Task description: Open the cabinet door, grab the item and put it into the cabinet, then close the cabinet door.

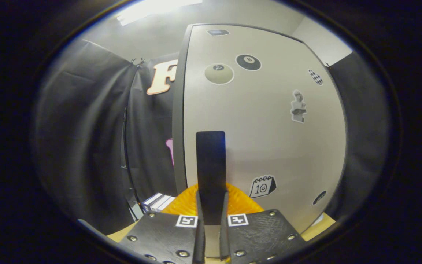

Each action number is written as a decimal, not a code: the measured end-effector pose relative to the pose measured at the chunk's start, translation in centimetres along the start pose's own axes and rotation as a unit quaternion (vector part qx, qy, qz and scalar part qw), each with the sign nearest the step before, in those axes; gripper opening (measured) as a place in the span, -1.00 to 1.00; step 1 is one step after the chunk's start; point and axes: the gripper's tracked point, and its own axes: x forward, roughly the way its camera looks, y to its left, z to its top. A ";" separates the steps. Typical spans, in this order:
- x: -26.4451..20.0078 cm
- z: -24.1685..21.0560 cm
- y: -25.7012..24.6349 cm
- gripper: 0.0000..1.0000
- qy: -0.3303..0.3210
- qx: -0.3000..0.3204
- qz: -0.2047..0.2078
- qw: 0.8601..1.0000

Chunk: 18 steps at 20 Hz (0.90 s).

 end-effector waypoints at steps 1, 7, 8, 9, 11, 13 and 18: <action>-0.3 0.1 -0.1 -0.69 -0.001 -0.001 0.000 1.000; -4.2 1.3 -0.8 -0.69 -0.001 -0.002 -0.024 1.000; -4.8 1.3 -1.1 -0.69 -0.001 -0.002 -0.028 1.000; -5.4 1.3 -1.4 -0.69 0.000 -0.003 -0.031 1.000; -6.8 1.5 -2.2 -0.69 0.002 -0.006 -0.035 0.999; -8.0 1.6 -2.7 -0.69 0.002 -0.006 -0.037 0.999; -10.4 1.8 -4.1 -0.69 0.003 -0.009 -0.045 0.999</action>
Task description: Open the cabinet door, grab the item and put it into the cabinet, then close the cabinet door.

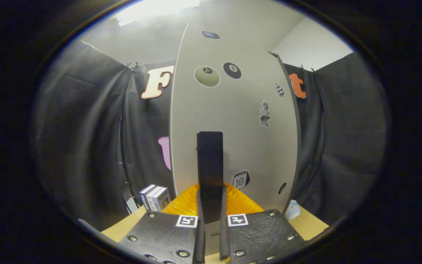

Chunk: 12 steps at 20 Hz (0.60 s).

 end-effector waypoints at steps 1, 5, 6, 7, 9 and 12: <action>-0.5 0.0 -0.4 -0.69 0.000 -0.002 -0.002 1.000; -2.5 0.3 -2.3 -0.70 0.001 -0.008 -0.013 1.000; -2.8 0.3 -2.8 -0.81 -0.001 -0.006 -0.014 1.000; -3.4 0.2 -3.3 -0.81 -0.003 -0.002 -0.014 1.000; -3.8 0.3 -3.7 -0.81 -0.003 -0.005 -0.014 1.000; -4.7 0.2 -4.7 -0.81 0.000 -0.012 -0.023 1.000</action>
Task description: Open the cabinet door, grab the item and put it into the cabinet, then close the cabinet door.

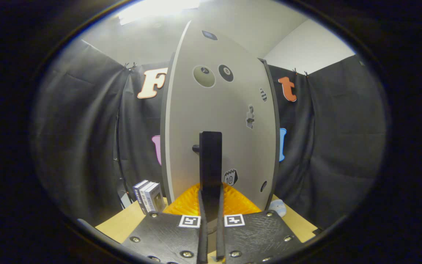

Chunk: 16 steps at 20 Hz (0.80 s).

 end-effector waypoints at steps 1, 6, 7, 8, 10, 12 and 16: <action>-0.2 0.0 -0.2 -0.81 0.000 0.001 -0.004 1.000; -3.0 0.3 -4.4 -0.82 0.001 -0.006 -0.045 0.999; -3.6 0.4 -5.2 -0.83 0.001 -0.008 -0.056 0.998; -4.0 0.5 -6.0 -0.83 0.000 -0.007 -0.065 0.998; -4.7 0.6 -7.2 -0.84 0.000 -0.008 -0.082 0.997; -5.4 0.6 -8.5 -0.83 0.001 -0.009 -0.098 0.995; -6.6 0.8 -11.6 -0.83 -0.002 -0.009 -0.132 0.991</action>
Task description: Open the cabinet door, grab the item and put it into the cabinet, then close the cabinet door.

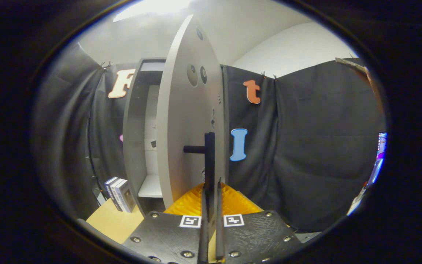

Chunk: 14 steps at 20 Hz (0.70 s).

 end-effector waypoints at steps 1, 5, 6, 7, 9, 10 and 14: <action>0.0 -0.1 -0.8 -0.84 -0.001 0.000 -0.009 1.000; 0.1 0.1 -3.5 -0.84 -0.005 -0.004 -0.037 0.999; 0.2 0.1 -4.0 -0.84 -0.006 -0.006 -0.043 0.999; 0.2 -0.1 -4.7 -0.84 -0.006 -0.007 -0.050 0.999; 0.8 0.1 -5.7 -0.98 -0.007 0.000 -0.047 0.999; 0.2 0.0 -6.0 -0.98 -0.007 0.006 -0.043 0.999; 0.4 -0.4 -6.4 -0.98 -0.006 0.018 -0.020 1.000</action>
